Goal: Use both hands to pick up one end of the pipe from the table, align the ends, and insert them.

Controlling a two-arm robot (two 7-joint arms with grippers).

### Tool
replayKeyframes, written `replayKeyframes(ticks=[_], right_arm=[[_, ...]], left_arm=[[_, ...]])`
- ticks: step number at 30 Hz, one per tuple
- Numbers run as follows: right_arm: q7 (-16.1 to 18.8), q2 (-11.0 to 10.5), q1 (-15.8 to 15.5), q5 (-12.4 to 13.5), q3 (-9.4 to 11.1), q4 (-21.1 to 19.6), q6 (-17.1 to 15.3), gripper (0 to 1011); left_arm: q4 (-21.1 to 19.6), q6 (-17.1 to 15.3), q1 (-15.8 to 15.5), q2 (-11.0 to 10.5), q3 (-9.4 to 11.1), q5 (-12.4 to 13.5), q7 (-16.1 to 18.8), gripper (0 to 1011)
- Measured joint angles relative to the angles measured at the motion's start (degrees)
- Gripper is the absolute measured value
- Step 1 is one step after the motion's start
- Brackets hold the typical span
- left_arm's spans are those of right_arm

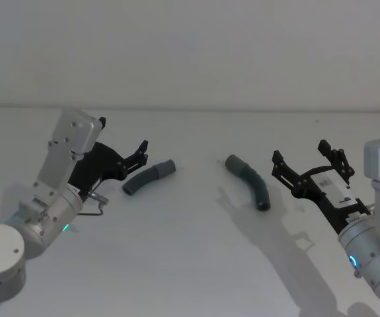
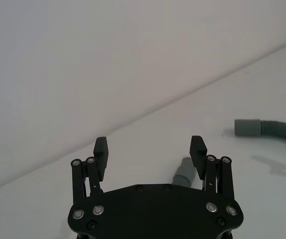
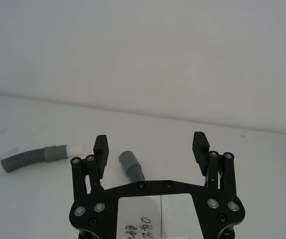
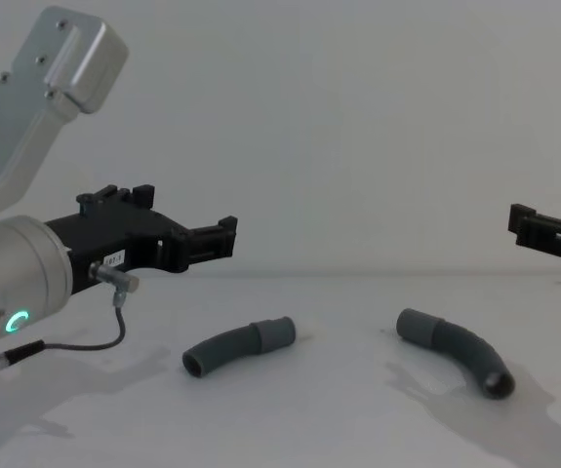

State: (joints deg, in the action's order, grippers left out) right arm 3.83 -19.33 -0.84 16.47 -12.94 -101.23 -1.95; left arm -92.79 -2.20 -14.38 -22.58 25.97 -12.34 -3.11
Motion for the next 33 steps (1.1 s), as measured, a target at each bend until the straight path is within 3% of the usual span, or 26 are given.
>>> replayKeyframes(ticks=[13, 20, 25, 33], right_arm=[[0.00, 0.00, 0.00, 0.00, 0.00, 0.00, 0.00, 1002], [0.00, 0.00, 0.00, 0.00, 0.00, 0.00, 0.00, 1002], [0.00, 0.00, 0.00, 0.00, 0.00, 0.00, 0.00, 1002], [0.00, 0.00, 0.00, 0.00, 0.00, 0.00, 0.00, 1001]], left_arm=[[2.50, -7.35, -4.60, -2.46, 0.26, -3.68, -9.31, 1001], [6.36, -11.78, -9.40, -3.34, 1.36, -5.47, -16.13, 1001], [11.03, -14.62, -14.54, -3.34, 3.11, -6.10, -21.75, 1001], [16.31, -17.44, -19.81, -2.71, 5.44, -6.21, -26.48, 1001]])
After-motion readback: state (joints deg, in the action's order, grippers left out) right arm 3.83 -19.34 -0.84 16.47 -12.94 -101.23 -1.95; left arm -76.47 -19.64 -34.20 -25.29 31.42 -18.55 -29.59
